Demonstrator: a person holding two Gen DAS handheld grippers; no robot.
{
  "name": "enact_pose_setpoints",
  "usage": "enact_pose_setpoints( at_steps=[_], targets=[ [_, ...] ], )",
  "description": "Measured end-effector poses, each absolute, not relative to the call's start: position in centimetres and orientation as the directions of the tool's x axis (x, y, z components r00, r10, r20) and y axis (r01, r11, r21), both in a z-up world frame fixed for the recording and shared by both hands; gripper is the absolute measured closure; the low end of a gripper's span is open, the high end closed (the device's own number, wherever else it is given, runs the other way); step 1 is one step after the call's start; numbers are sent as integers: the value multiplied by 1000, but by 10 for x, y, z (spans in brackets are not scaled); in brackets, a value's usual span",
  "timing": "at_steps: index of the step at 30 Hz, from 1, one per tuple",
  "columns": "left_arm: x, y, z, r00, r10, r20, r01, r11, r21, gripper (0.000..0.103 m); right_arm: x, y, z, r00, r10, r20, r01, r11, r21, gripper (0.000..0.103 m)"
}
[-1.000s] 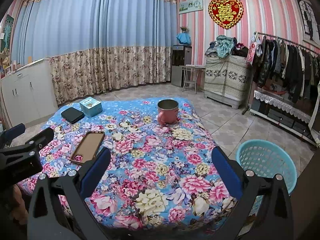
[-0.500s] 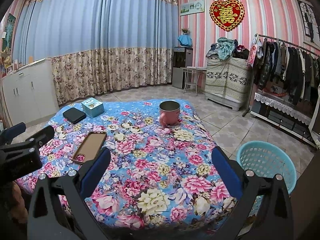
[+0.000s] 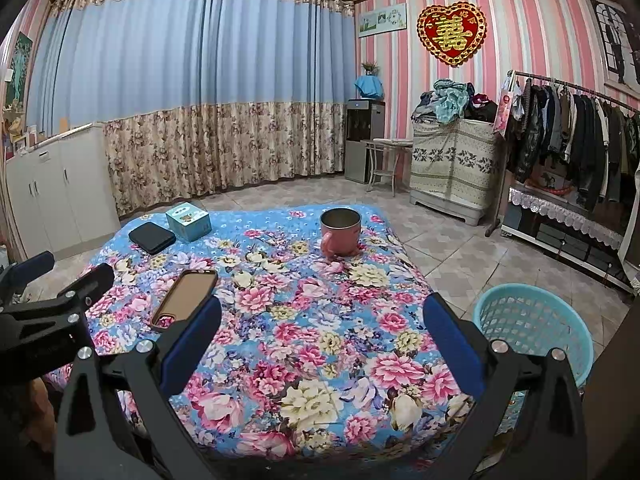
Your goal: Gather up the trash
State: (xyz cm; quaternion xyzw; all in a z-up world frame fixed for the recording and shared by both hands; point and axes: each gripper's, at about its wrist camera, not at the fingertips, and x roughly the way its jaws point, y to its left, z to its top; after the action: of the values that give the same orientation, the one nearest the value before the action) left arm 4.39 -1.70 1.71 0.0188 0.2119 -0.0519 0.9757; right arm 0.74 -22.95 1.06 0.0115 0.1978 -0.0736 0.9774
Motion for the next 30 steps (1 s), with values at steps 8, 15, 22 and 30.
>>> enact_pose_setpoints(
  at_steps=[8,15,22,30],
  targets=[
    [43,-14,18,911,-87,-404,102,995,16,5,7,-230,11,911,-139,-388,148,989,-6,5],
    [43,-14,19,913,-84,-400,100,995,19,5,6,-230,11,911,-139,-388,148,989,-5,5],
    [43,-13,19,913,-83,-399,99,995,20,5,5,-226,12,912,-138,-386,147,989,-8,5],
    [42,-12,22,915,-82,-394,97,995,18,5,5,-226,12,912,-139,-386,147,989,-8,5]
  ],
)
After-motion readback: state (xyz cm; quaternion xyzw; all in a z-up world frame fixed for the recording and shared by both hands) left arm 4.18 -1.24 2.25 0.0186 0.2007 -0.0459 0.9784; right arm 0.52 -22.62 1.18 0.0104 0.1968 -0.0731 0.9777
